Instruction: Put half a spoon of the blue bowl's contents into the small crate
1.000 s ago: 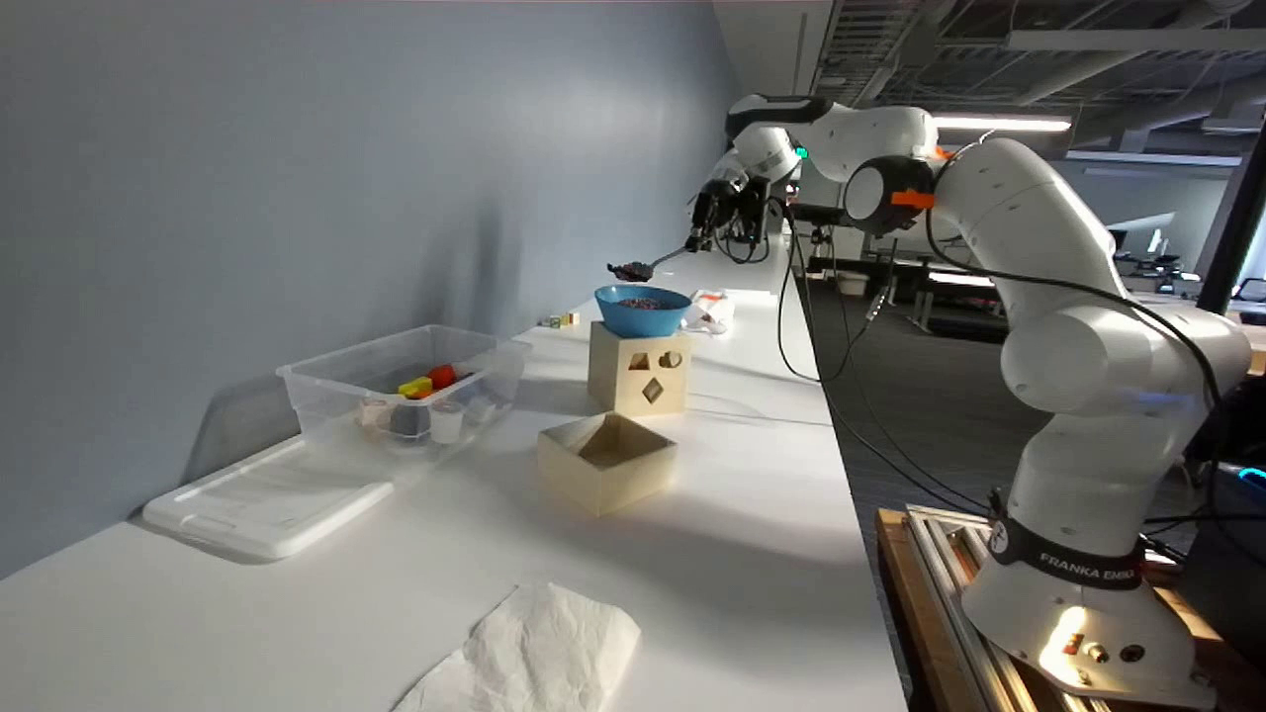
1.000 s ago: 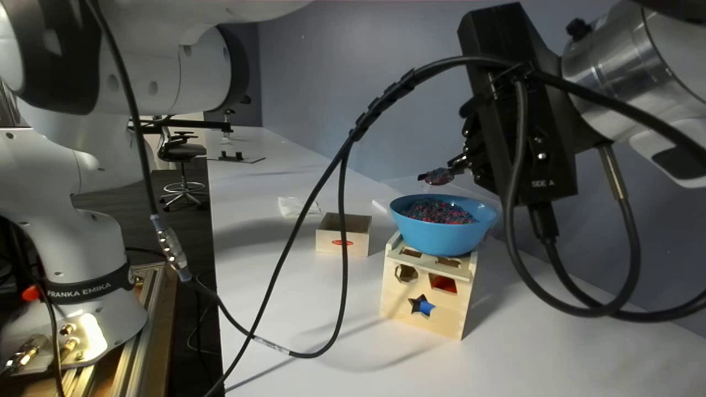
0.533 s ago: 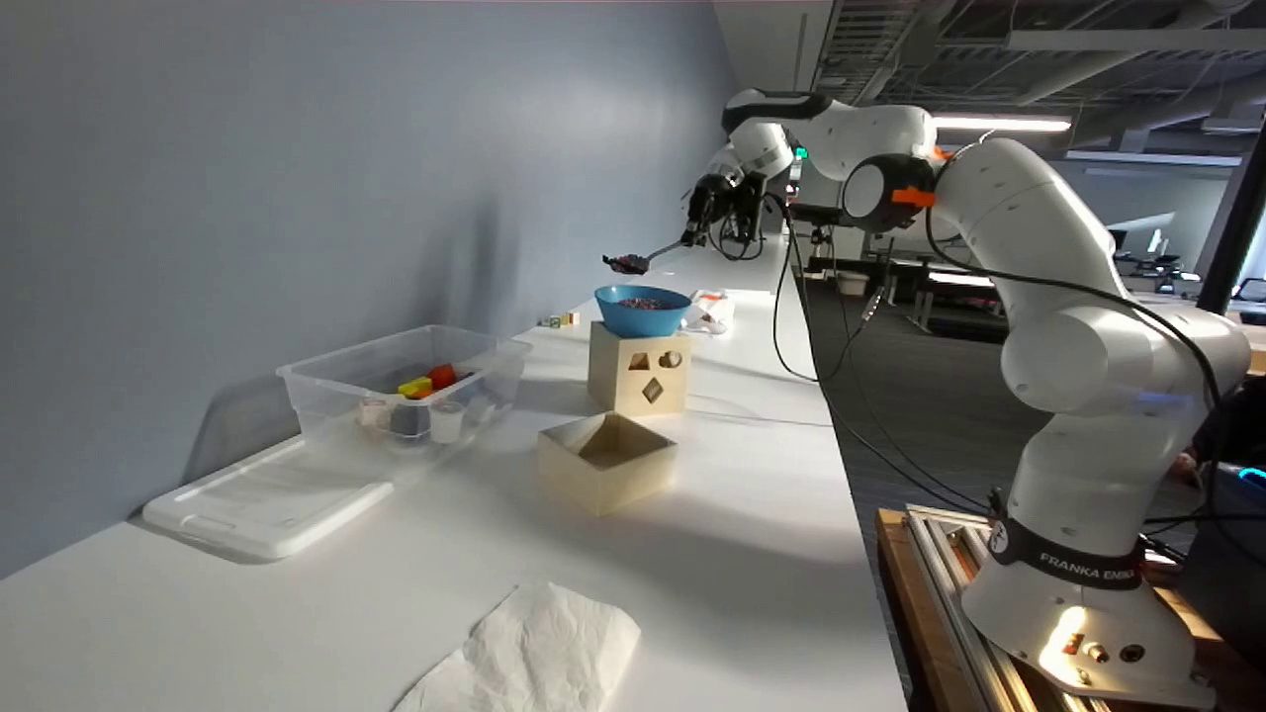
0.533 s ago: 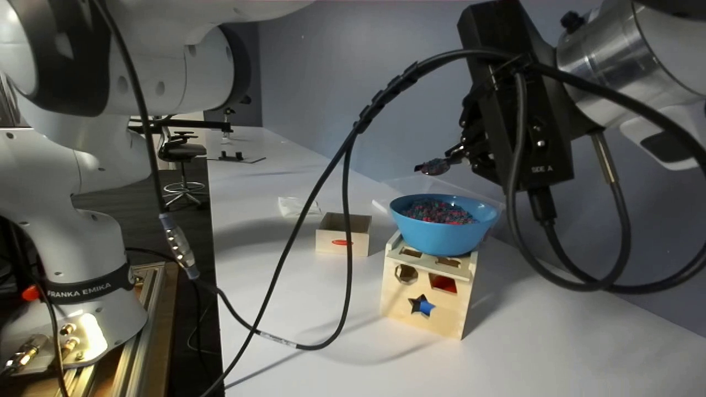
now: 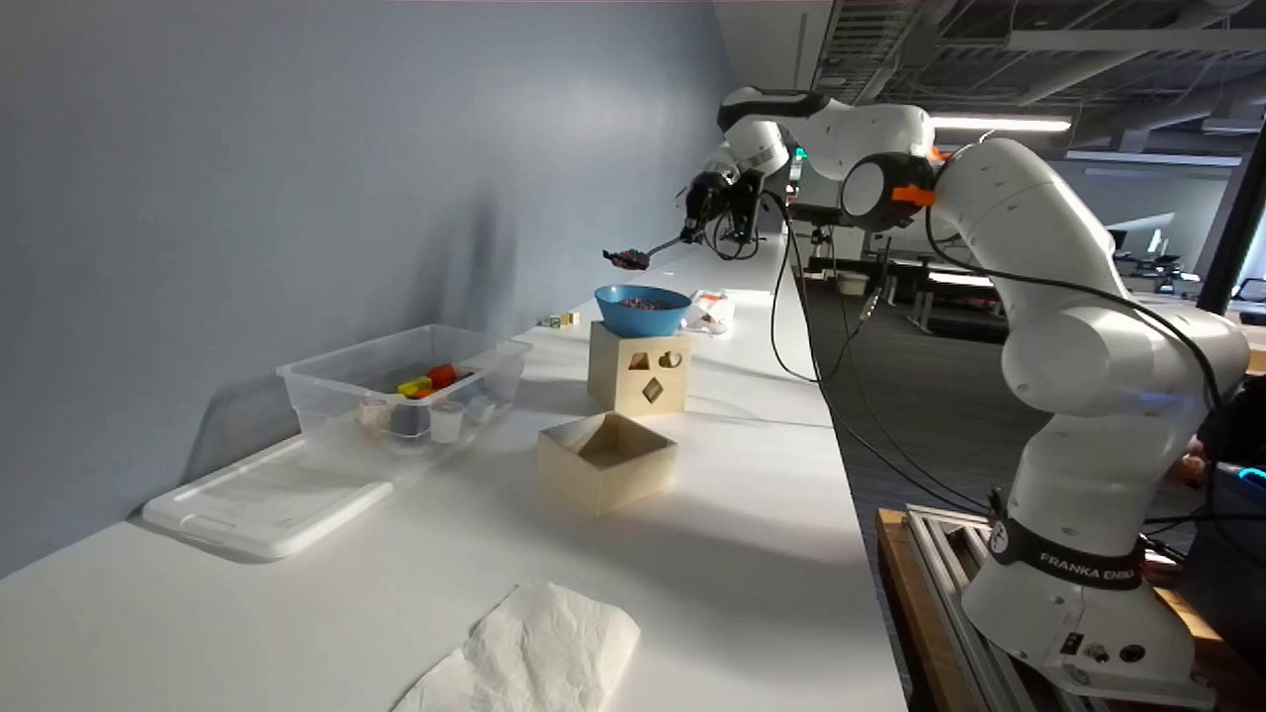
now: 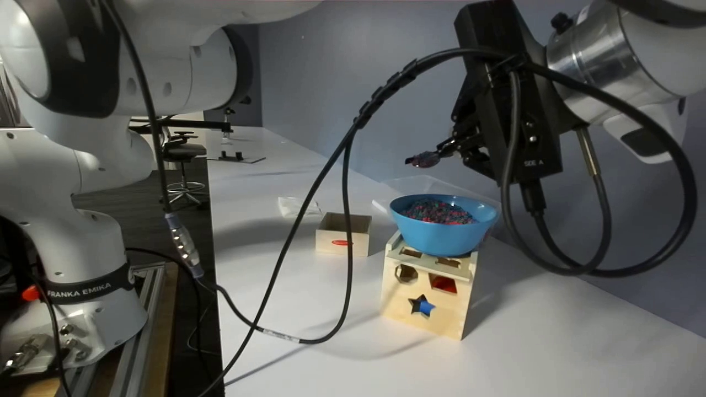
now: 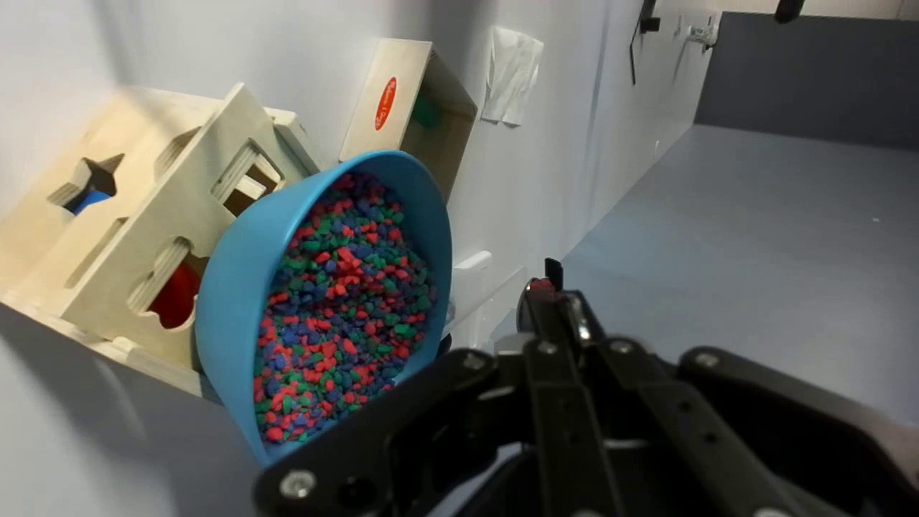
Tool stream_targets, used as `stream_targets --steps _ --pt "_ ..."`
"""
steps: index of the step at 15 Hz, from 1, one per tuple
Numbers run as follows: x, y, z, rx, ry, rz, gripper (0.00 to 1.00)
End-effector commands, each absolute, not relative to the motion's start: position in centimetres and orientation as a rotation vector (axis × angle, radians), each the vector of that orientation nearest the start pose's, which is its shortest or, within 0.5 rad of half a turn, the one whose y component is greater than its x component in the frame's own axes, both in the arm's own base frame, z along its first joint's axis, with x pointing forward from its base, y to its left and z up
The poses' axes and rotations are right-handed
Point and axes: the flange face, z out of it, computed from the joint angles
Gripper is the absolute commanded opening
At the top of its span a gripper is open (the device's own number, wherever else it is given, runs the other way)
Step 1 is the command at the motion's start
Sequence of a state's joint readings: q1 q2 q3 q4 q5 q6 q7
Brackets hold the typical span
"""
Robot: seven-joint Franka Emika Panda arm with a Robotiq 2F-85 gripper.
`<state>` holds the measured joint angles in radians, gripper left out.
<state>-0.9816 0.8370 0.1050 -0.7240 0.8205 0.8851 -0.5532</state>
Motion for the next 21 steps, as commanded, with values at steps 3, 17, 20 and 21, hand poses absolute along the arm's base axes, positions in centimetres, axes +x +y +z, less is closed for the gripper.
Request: stream_targets --steps 3,17,20,21 --pt "48.8 -46.6 49.5 -2.079 -0.031 -0.098 0.01" --pt "49.4 -45.9 49.5 -2.085 -0.05 -0.095 0.05" --pt "49.4 -45.9 49.5 -2.085 -0.05 -0.095 0.05" --pt "49.4 -45.9 49.5 -2.085 -0.05 -0.095 0.05"
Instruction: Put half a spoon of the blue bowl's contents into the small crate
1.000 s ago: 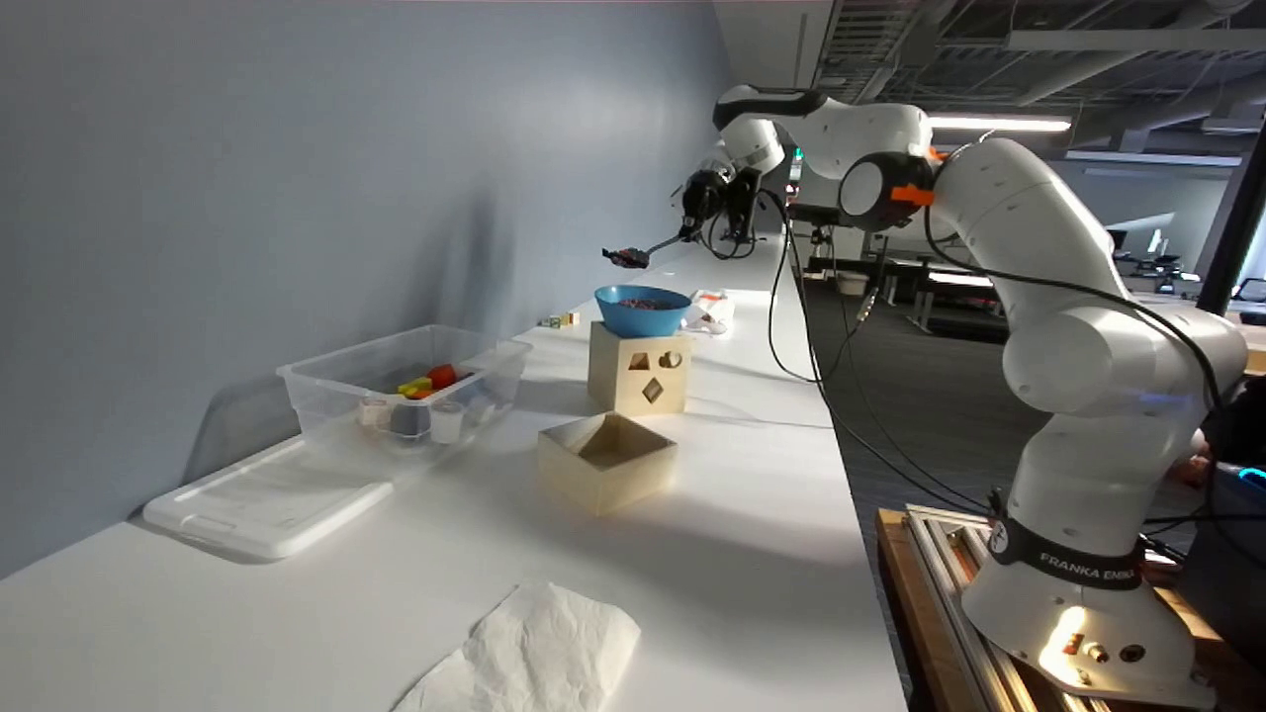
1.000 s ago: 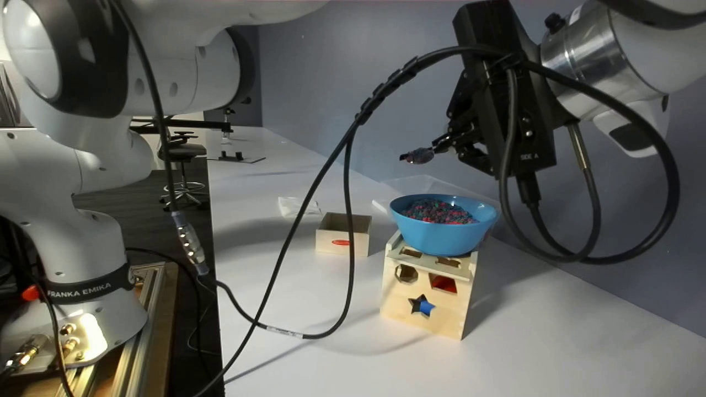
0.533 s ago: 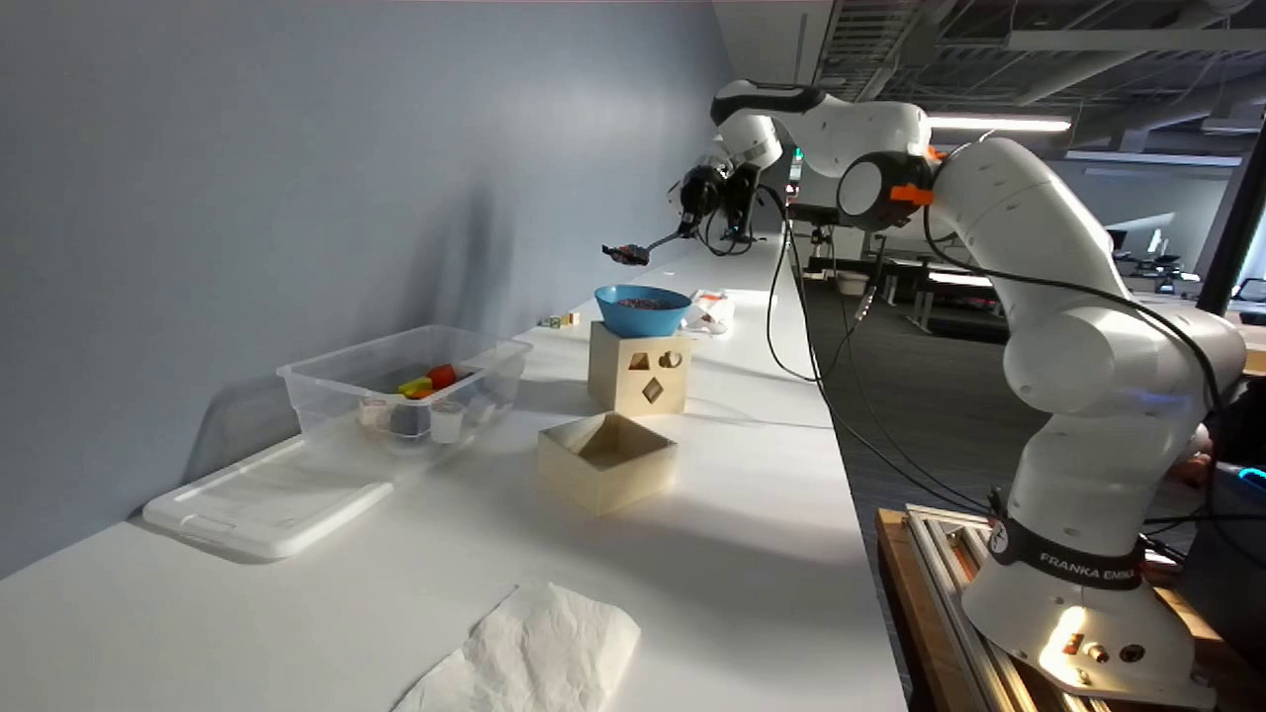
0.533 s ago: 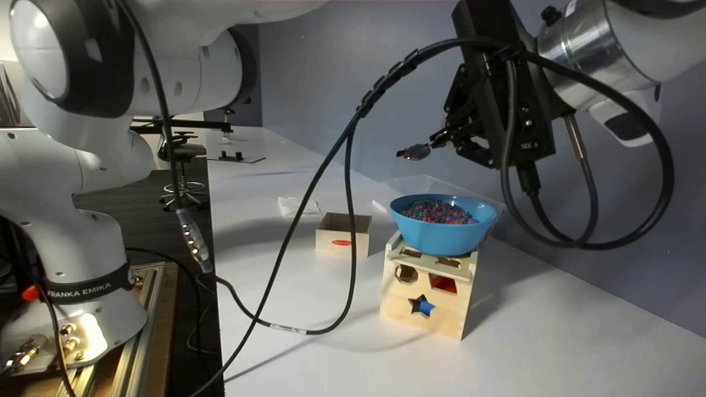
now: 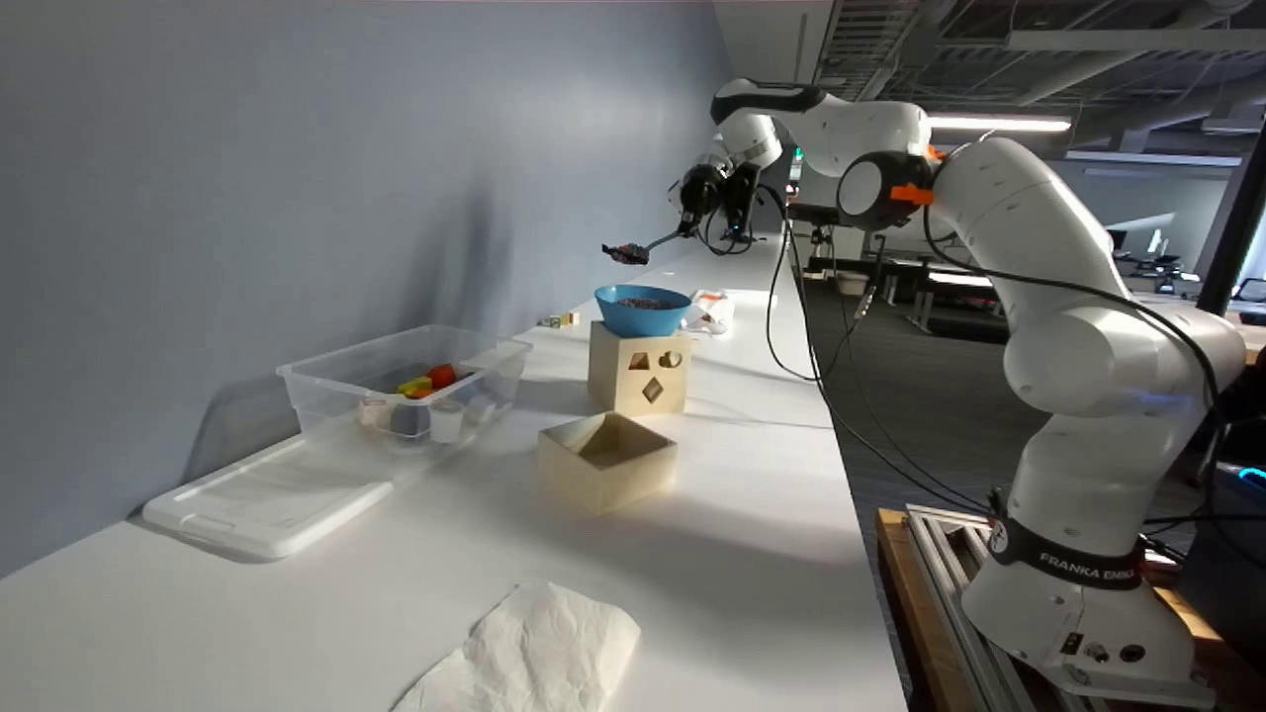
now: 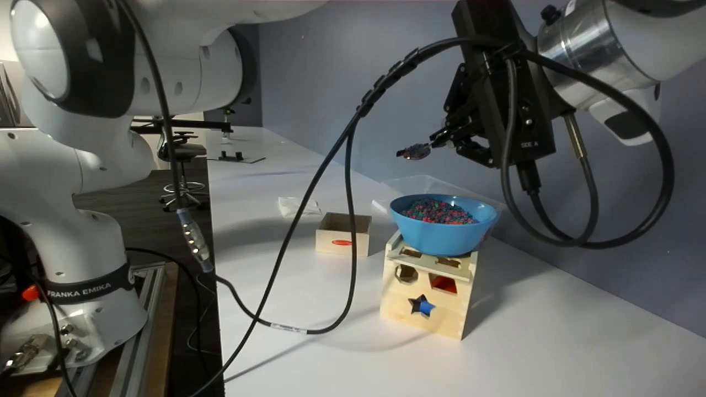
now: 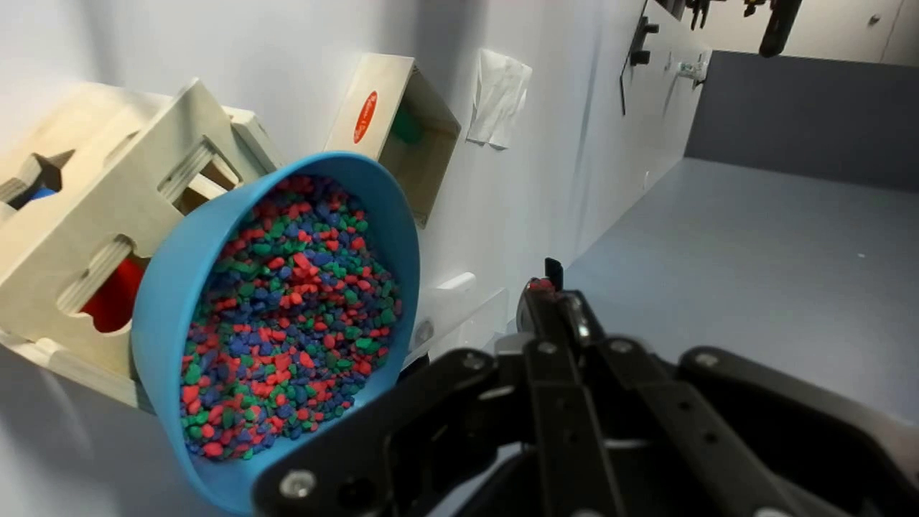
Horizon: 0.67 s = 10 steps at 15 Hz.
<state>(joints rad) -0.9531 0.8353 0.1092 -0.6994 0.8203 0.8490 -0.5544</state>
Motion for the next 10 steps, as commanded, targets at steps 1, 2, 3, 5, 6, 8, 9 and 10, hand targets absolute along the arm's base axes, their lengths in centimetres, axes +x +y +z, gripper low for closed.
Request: stream_targets --steps 1,2,3,5,6,8,9,10 --pt "49.4 -45.9 49.5 -2.085 -0.05 -0.095 0.05" --pt "49.4 -45.9 49.5 -2.085 -0.05 -0.095 0.05" --pt "49.4 -45.9 49.5 -2.085 -0.05 -0.095 0.01" --pt "50.2 -45.1 49.2 -2.079 -0.069 -0.082 0.01" --pt "50.4 -44.7 49.0 -2.075 -0.079 -0.078 0.01" --pt "51.2 -43.7 48.9 -2.071 -0.107 -0.056 0.01" --pt "51.5 -43.1 48.8 -2.068 -0.117 -0.046 0.01" --pt "51.9 -42.6 48.7 -2.066 -0.127 -0.036 0.01"
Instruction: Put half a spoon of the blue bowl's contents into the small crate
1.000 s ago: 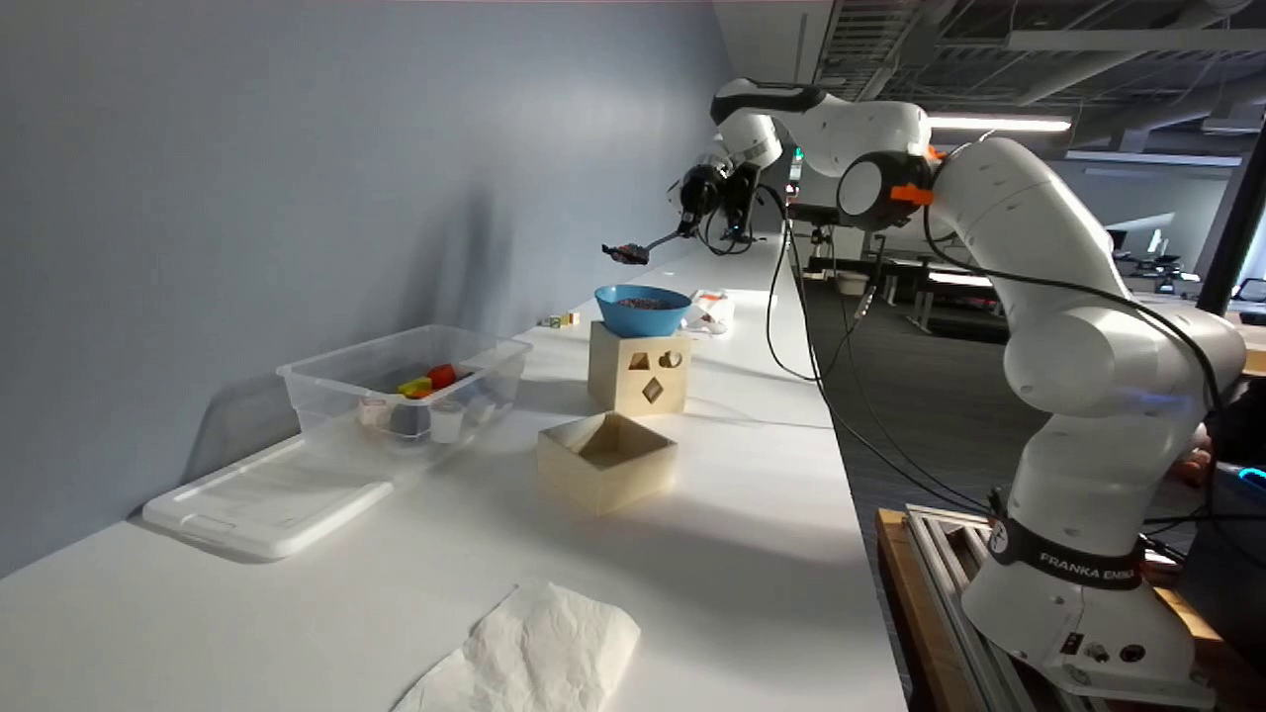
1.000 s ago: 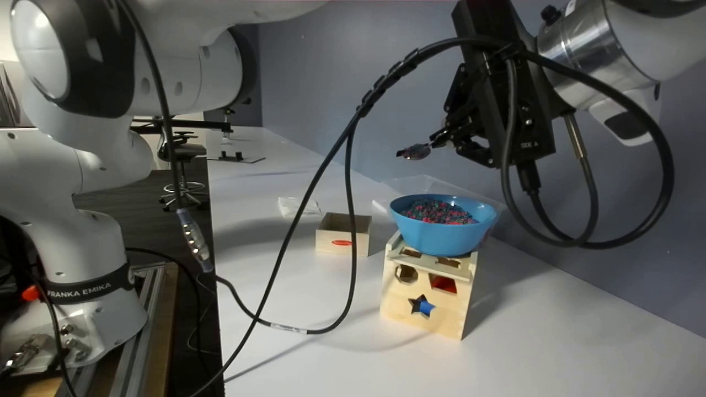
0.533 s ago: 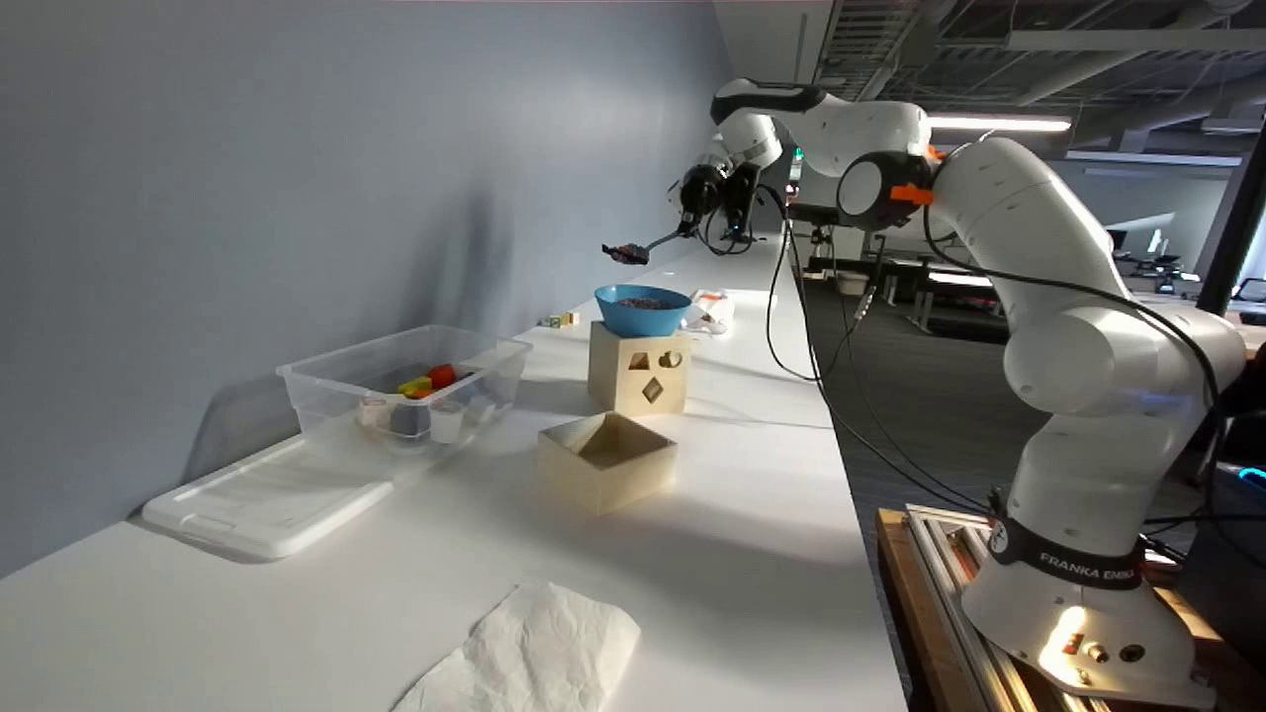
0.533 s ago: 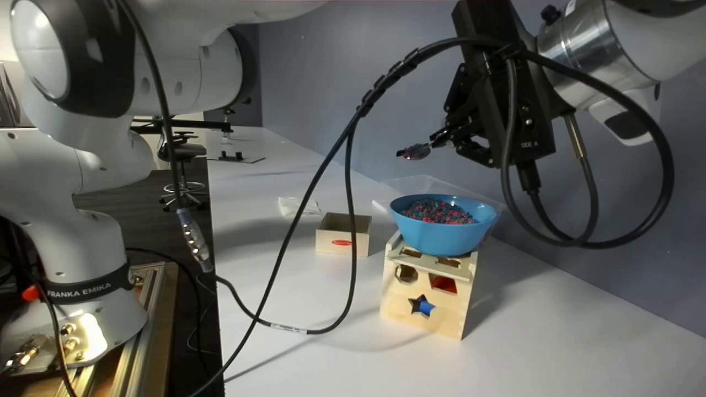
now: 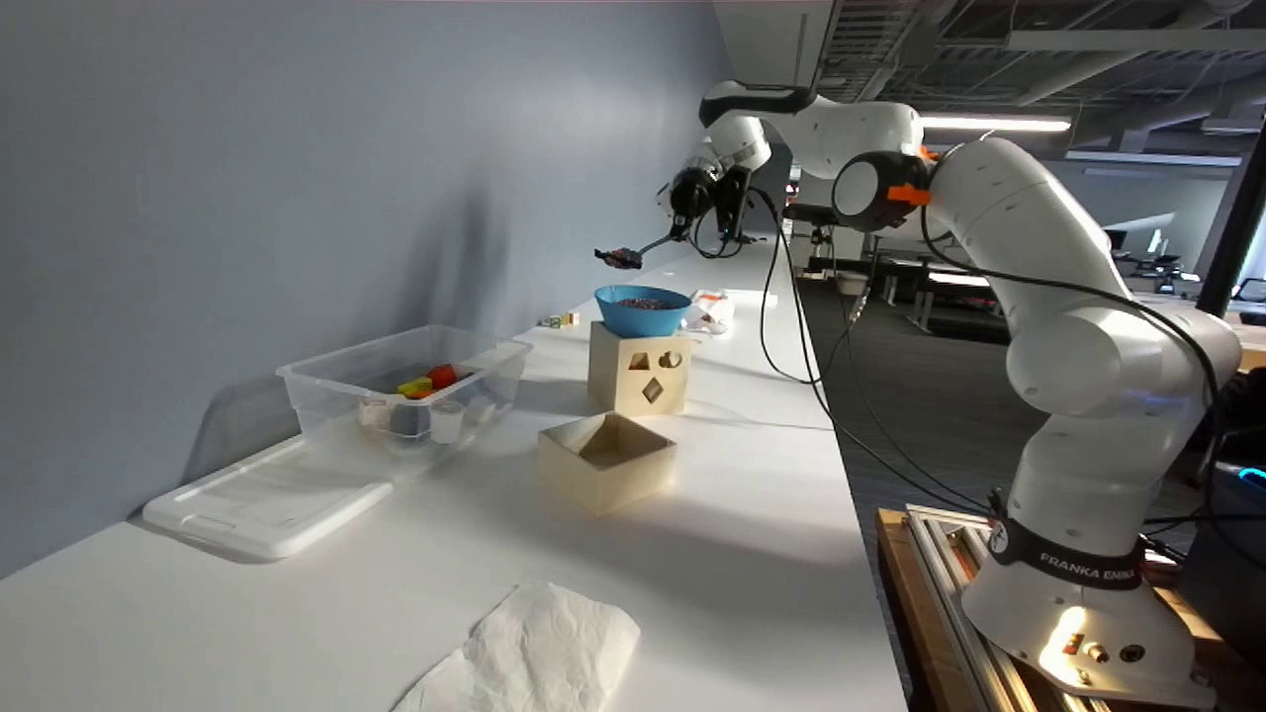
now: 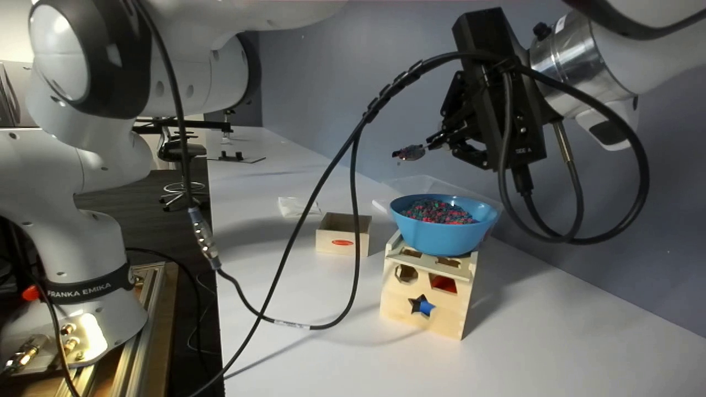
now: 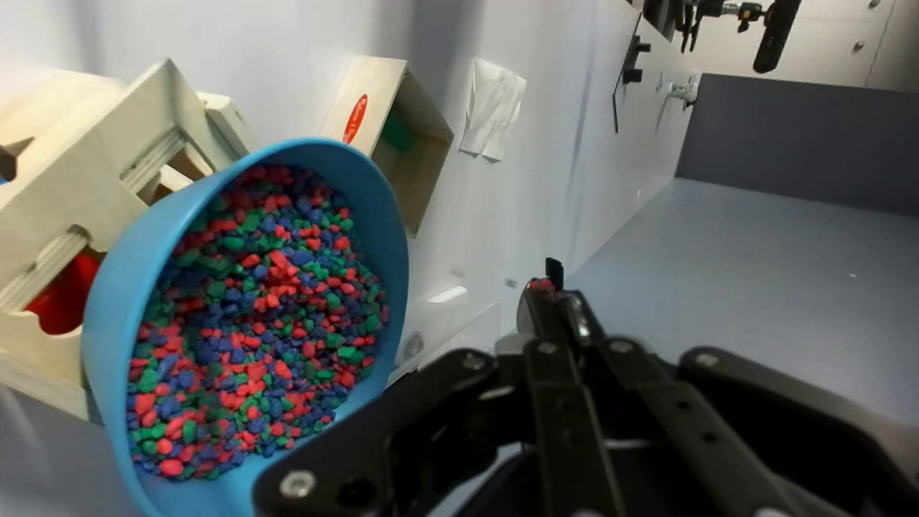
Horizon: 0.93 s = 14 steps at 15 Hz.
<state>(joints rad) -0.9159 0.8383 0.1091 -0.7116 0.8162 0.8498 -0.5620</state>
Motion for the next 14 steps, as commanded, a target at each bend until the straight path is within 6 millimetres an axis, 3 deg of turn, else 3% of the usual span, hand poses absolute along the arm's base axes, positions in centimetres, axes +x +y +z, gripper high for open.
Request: stream_targets --steps 1,14 --pt "52.4 -42.0 48.5 -2.062 -0.139 -0.025 0.01" --pt "55.9 -35.1 46.6 -2.052 -0.279 0.131 0.01"
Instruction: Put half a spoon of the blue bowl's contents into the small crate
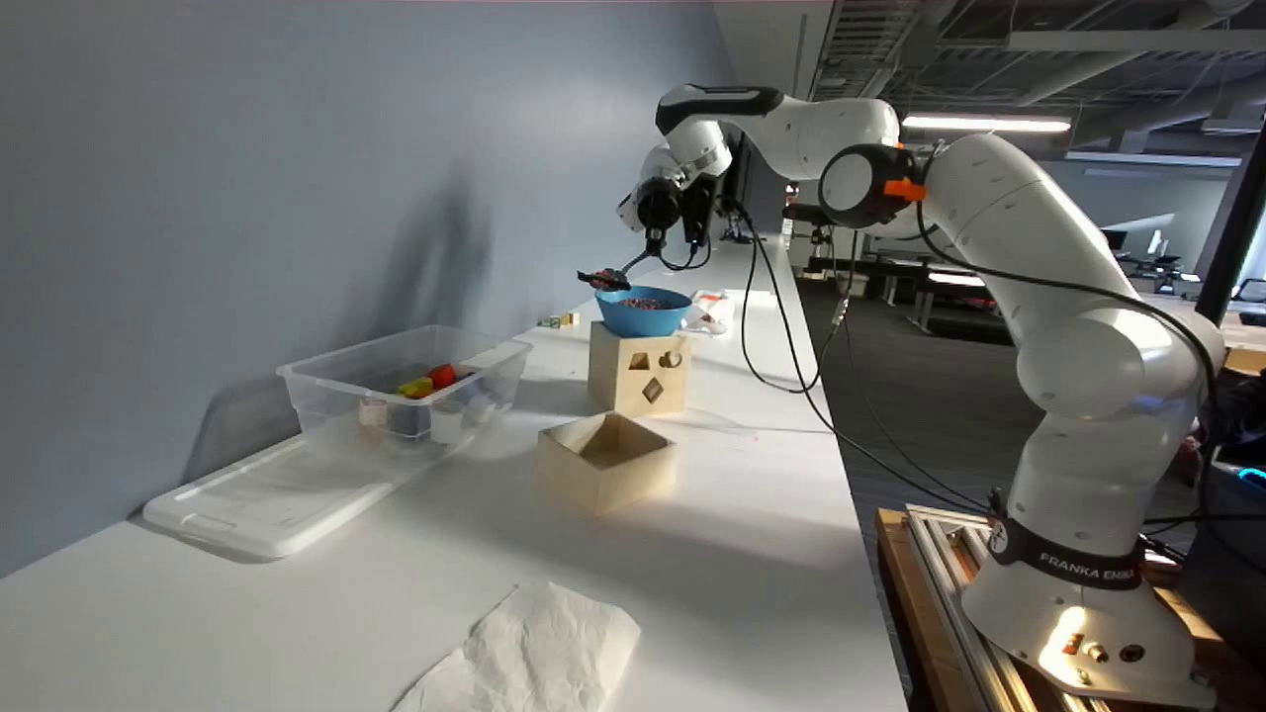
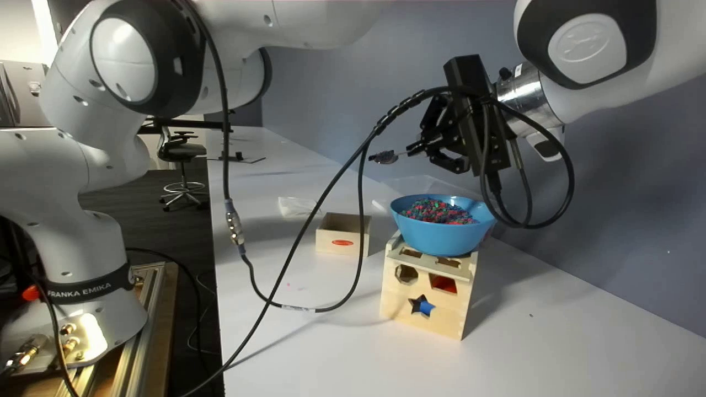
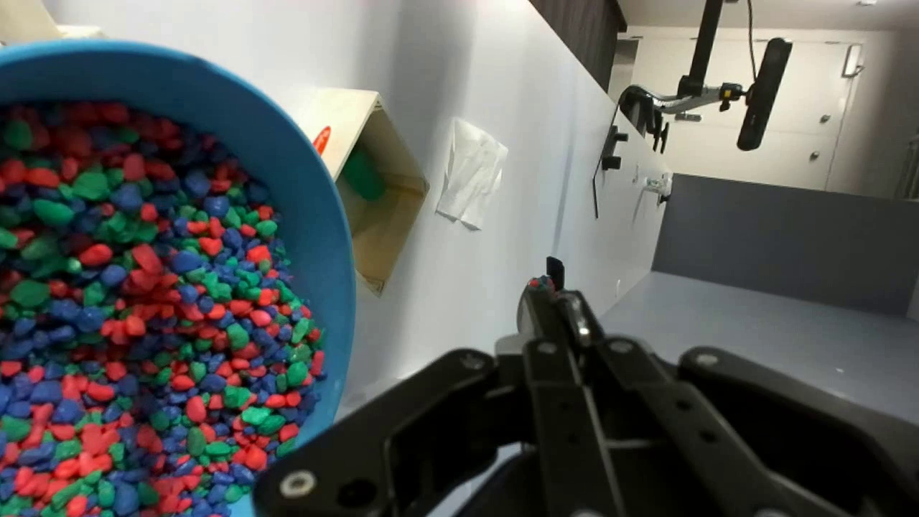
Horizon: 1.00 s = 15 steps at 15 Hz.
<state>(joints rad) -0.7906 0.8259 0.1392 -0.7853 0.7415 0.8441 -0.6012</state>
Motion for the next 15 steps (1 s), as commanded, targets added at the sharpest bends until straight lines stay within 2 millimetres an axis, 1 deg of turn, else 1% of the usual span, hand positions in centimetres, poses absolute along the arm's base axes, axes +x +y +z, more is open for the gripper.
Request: stream_targets --steps 1,8,15 --pt "56.0 -34.7 46.5 -2.053 -0.289 0.142 0.01" --pt "56.9 -32.4 46.1 -2.064 -0.349 0.205 0.01" --pt "57.3 -31.2 46.4 -2.077 -0.379 0.229 0.01"
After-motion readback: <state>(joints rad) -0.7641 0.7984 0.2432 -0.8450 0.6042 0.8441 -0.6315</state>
